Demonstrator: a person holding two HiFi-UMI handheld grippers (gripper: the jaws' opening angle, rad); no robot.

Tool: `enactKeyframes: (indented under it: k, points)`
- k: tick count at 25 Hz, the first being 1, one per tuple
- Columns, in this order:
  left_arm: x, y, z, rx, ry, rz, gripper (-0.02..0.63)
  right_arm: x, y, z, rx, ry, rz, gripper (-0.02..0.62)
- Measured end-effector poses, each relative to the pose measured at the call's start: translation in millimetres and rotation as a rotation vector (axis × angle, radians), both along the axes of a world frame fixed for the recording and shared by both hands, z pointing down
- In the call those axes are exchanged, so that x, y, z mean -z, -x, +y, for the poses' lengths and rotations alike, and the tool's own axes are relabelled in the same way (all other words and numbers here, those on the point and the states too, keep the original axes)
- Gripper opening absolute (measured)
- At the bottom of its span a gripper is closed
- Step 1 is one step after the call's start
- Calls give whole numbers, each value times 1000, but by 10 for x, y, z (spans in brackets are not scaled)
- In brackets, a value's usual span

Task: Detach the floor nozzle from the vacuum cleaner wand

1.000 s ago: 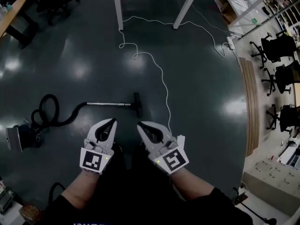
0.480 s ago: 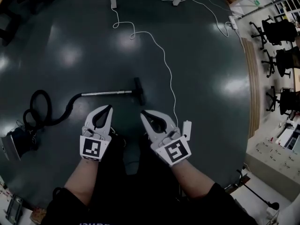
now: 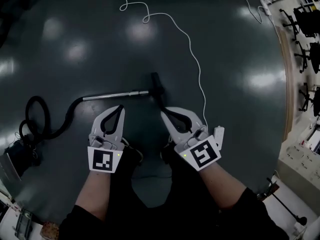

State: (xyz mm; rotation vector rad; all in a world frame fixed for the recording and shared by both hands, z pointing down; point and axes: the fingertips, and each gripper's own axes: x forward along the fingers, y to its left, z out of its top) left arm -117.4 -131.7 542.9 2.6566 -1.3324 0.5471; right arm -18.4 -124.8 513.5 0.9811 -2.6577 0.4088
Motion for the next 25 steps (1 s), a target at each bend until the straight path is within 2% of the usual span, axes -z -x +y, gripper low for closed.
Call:
enactKeyframes:
  k: [3,7,13,19,22,25]
  points:
    - [-477,-16,-35,-66,-25,-71,2,-479,-13,-101,7,-3,7,2]
    - [-1040,-47,-82,-97,-14,-85,2,-1061,-50,-194,54,1,28,2]
    - [-1896,-157,-44,-237,33,-136,2,-1784,59,-320,186,17,59,2]
    - [-2736,-215,-10,-395,94,-301,3,-2428,218,-334,362,3,120,3]
    - [-3078,-229,-17,-470,152,-364,15,-2775,253,-318,436,40,146,9]
    - [-3416,-237,-15,-549,212,-431,43,-3103,260,-261,523,82,213,38]
